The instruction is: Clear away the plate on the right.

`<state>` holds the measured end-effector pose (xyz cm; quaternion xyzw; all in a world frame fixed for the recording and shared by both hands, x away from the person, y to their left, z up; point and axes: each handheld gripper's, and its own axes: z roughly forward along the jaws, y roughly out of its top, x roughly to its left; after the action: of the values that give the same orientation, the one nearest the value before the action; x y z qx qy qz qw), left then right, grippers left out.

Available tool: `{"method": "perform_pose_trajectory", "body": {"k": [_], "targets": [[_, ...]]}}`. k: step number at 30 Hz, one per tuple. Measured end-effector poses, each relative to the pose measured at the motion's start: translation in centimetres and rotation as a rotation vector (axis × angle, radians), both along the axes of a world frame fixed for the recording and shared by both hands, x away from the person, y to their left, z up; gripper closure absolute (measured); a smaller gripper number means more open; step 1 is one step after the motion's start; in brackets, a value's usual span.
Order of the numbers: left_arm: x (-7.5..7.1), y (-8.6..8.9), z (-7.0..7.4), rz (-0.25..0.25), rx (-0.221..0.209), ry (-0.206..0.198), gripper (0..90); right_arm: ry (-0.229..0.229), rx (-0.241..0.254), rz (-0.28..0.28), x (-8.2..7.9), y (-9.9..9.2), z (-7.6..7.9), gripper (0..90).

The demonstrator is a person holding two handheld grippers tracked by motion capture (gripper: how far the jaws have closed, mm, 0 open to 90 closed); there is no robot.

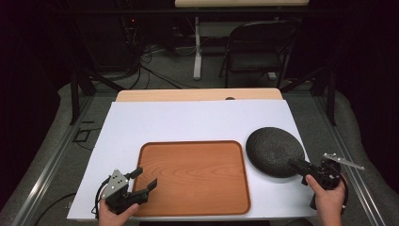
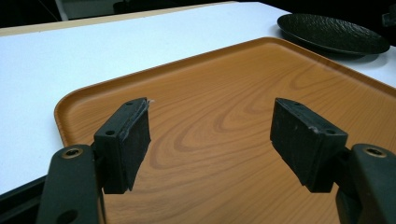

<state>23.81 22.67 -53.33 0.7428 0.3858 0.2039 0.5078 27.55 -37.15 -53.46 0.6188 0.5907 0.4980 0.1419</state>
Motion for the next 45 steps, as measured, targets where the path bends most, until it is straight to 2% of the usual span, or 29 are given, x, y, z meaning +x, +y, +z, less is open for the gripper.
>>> {"method": "perform_pose_trajectory", "body": {"k": [7, 9, 11, 12, 14, 15, 19, 20, 22, 24, 26, 28, 33, 36, 39, 42, 45], "targets": [[0.0, 0.0, 0.0, 0.0, -0.005, -0.003, 28.8, 0.039, 0.04, -0.054, -0.1, -1.2, -0.4, 48.6], [0.0, 0.0, 0.0, 0.0, -0.006, -0.003, 28.8, 0.041, 0.037, -0.06, -0.1, -1.5, -0.5, 49.2], [0.0, 0.0, 0.0, 0.0, -0.007, -0.003, 28.8, 0.065, 0.067, -0.089, -0.1, -1.9, -0.8, 51.4], [0.0, 0.0, 0.0, 0.0, -0.008, -0.003, 28.8, 0.074, 0.065, -0.093, -0.1, -2.2, -0.9, 51.8], [0.0, 0.0, 0.0, 0.002, -0.007, -0.003, 28.8, 0.086, 0.091, -0.109, 0.0, -2.5, -1.1, 52.3], [0.0, 0.0, 0.0, 0.002, -0.007, -0.003, 28.8, 0.084, 0.085, -0.112, 0.0, -2.7, -1.2, 52.6], [0.0, 0.0, 0.0, 0.001, -0.007, -0.003, 28.8, 0.098, 0.114, -0.13, 0.0, -3.0, -1.4, 53.3], [0.0, 0.0, 0.0, 0.001, -0.007, -0.003, 28.8, 0.112, 0.132, -0.138, 0.0, -3.1, -1.5, 53.4], [0.0, 0.0, 0.0, -0.002, -0.008, -0.003, 28.8, 0.125, 0.124, -0.149, 0.1, -3.4, -1.9, 57.9], [0.0, 0.0, 0.0, -0.003, -0.008, -0.002, 28.8, 0.142, 0.124, -0.157, 0.2, -3.4, -2.0, 57.8], [0.0, 0.0, 0.0, -0.004, -0.009, -0.002, 28.8, 0.145, 0.155, -0.157, 0.3, -3.5, -2.3, 57.3], [0.0, 0.0, 0.0, -0.005, -0.009, -0.002, 28.8, 0.138, 0.146, -0.155, 0.3, -3.6, -2.3, 56.7], [0.0, 0.0, 0.0, -0.006, -0.005, -0.002, 28.8, 0.16, 0.148, -0.155, 0.6, -3.6, -2.8, 54.3], [0.0, 0.0, 0.0, -0.006, -0.005, -0.001, 28.8, 0.178, 0.164, -0.145, 0.9, -3.5, -3.1, 52.3], [0.1, 0.0, 0.0, -0.008, -0.004, 0.0, 28.8, 0.185, 0.202, -0.155, 1.1, -3.2, -3.2, 49.0], [0.1, 0.0, 0.0, -0.007, -0.006, 0.0, 28.8, 0.198, 0.217, -0.16, 1.2, -3.1, -3.4, 48.9], [0.1, 0.0, 0.0, -0.008, -0.004, 0.001, 28.8, 0.191, 0.212, -0.144, 1.3, -3.1, -3.4, 49.3]]}}
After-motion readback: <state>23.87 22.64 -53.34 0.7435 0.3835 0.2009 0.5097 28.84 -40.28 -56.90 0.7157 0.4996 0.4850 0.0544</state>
